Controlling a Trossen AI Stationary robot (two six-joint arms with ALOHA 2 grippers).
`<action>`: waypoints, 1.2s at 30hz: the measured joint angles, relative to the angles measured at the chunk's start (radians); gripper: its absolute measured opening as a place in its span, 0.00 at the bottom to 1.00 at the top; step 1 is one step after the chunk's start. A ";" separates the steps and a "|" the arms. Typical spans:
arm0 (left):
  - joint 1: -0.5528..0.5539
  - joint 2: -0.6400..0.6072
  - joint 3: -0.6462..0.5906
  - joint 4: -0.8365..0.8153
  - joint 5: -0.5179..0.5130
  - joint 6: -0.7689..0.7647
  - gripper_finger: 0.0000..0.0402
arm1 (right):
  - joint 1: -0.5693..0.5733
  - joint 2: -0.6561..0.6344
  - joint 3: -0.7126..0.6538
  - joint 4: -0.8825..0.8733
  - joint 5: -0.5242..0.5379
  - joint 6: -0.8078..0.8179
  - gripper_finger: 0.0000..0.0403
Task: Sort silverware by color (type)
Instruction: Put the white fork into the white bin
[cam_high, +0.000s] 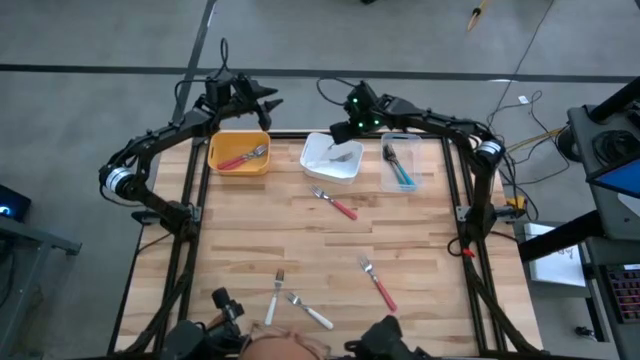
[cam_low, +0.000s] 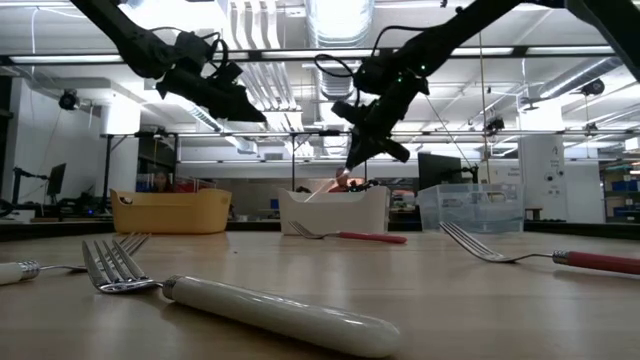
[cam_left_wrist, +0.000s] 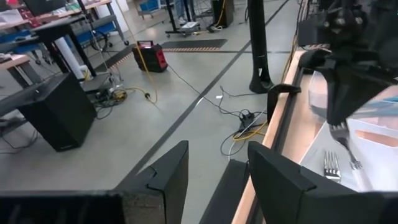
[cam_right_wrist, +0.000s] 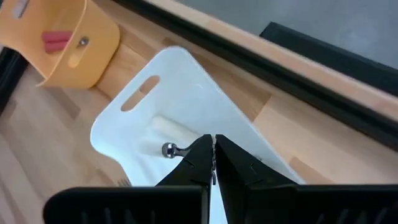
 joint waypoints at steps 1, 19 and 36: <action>0.000 0.000 0.000 0.000 0.000 0.003 0.36 | 0.007 0.005 0.000 -0.003 0.010 0.001 0.02; 0.001 0.000 0.000 -0.001 0.000 0.012 0.36 | 0.054 0.025 0.000 -0.030 0.079 -0.001 0.04; 0.000 -0.001 -0.002 -0.019 0.000 -0.047 0.36 | 0.055 0.023 0.000 -0.153 0.090 0.003 0.32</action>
